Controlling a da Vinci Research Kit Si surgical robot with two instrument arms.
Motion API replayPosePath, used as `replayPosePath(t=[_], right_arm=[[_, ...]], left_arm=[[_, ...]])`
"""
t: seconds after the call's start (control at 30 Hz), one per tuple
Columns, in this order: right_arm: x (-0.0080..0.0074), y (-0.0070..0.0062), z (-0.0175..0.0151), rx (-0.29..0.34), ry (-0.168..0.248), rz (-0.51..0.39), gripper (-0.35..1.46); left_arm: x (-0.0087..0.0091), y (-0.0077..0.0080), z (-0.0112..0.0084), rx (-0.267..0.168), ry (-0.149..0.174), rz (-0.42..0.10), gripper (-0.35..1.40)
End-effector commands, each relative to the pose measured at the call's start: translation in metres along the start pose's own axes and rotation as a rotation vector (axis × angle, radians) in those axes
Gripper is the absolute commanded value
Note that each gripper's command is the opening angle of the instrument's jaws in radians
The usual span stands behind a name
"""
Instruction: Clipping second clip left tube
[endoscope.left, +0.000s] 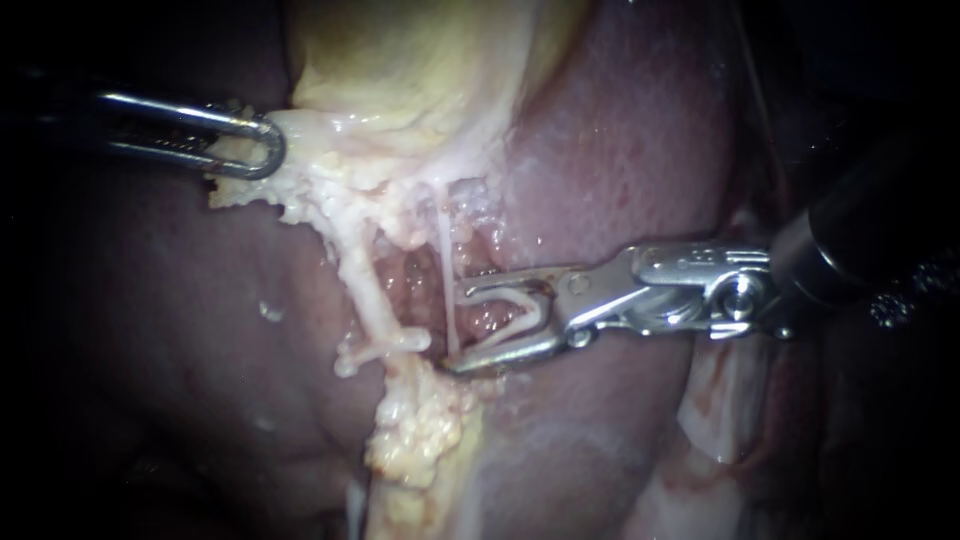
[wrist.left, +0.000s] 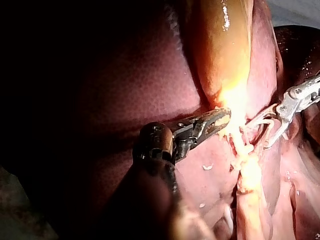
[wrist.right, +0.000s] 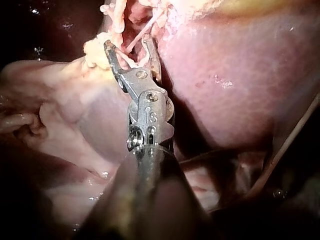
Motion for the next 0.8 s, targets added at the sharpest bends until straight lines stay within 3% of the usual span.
replayPosePath(t=[0.03,0.3,0.47,0.67,0.8], right_arm=[[0.0001,-0.0001,-0.0003,0.001,0.003,0.002,0.46],[0.0024,-0.0020,-0.0015,0.021,0.068,0.016,0.46],[0.0029,-0.0028,-0.0009,0.054,0.081,0.011,0.45],[0.0024,-0.0021,0.0004,0.060,0.081,0.019,0.45],[0.0011,-0.0012,0.0016,0.062,0.076,0.029,0.45]], left_arm=[[0.0000,0.0000,0.0000,0.000,0.000,0.000,-0.35],[0.0000,0.0000,0.0000,0.000,0.000,0.000,-0.35],[0.0000,0.0000,0.0000,0.000,0.000,0.000,-0.35],[0.0000,0.0000,0.0000,0.000,0.000,0.000,-0.35],[0.0000,0.0000,0.0000,0.000,0.000,0.000,-0.35]])
